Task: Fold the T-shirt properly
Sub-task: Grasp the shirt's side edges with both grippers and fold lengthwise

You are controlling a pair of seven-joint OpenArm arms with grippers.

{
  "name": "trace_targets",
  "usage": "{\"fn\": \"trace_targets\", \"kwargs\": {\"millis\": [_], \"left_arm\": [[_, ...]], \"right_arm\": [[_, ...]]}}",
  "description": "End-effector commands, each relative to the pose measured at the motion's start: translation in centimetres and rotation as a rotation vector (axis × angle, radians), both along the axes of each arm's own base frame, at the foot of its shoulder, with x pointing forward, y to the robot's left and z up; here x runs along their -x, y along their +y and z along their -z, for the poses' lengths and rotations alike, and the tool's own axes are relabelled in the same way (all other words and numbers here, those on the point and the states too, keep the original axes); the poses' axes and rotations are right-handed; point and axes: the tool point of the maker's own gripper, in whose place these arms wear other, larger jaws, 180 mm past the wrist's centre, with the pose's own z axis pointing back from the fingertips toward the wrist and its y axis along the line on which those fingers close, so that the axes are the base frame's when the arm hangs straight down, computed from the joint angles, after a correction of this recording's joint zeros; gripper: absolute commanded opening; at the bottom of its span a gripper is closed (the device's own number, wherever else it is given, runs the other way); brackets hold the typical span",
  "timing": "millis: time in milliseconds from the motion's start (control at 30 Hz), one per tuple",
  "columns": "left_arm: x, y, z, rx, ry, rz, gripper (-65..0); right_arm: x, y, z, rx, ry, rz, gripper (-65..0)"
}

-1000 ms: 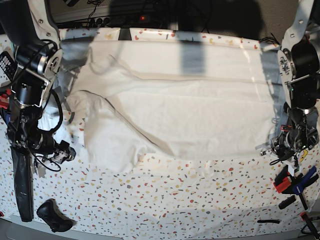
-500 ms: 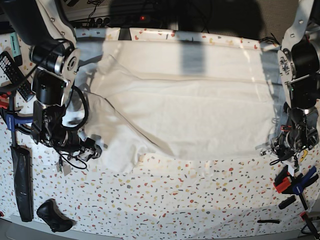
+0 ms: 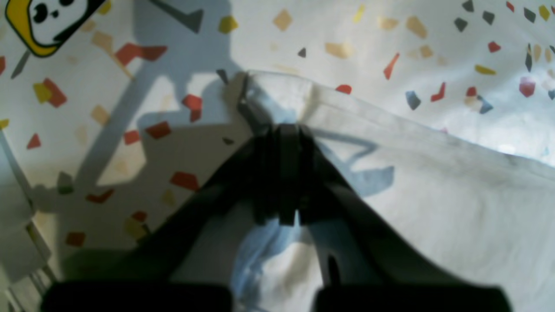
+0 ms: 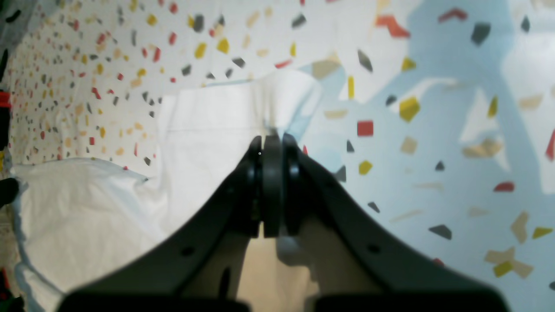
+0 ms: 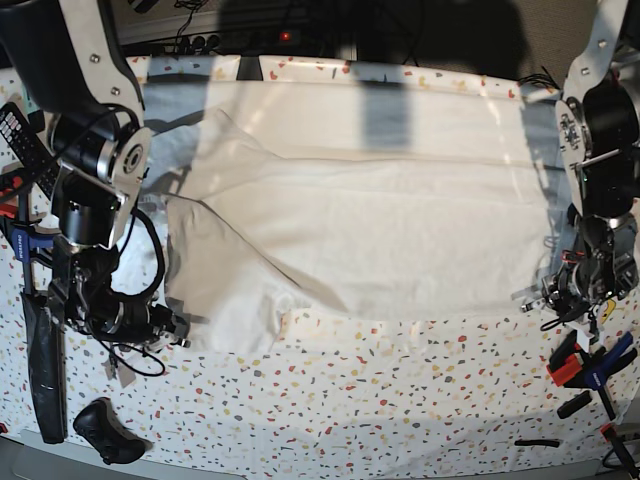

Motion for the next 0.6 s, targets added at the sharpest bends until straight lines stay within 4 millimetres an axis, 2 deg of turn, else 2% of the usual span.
{"fn": "trace_targets", "kwargs": {"millis": [0,100,300,400,567], "left_arm": [[-0.2,-0.6,-0.5,0.029,0.024,0.013,-65.0],[-0.3,-1.5,-0.8,0.095,0.018,0.009,-65.0],[-1.3,-4.0,-2.9,0.28,-0.065,0.056,-65.0],[-2.0,-3.9,-4.5,0.322,-0.11,0.052,-65.0],[-3.2,-3.0,-8.5,0.335,-0.191,0.073,-65.0]], "right_arm": [[-2.1,-1.0,-3.6,0.005,-0.085,0.011,-65.0],[-2.4,-1.6,-4.9,0.021,-0.088,-0.009,-65.0],[-1.8,-3.1,-6.5,-0.016,-0.085,-0.021,-65.0],[-1.8,-3.2,-8.9,-0.083,-0.13,-0.029,-65.0],[-2.0,-2.9,-14.5,-0.11,-0.261,-0.075,-65.0]]}}
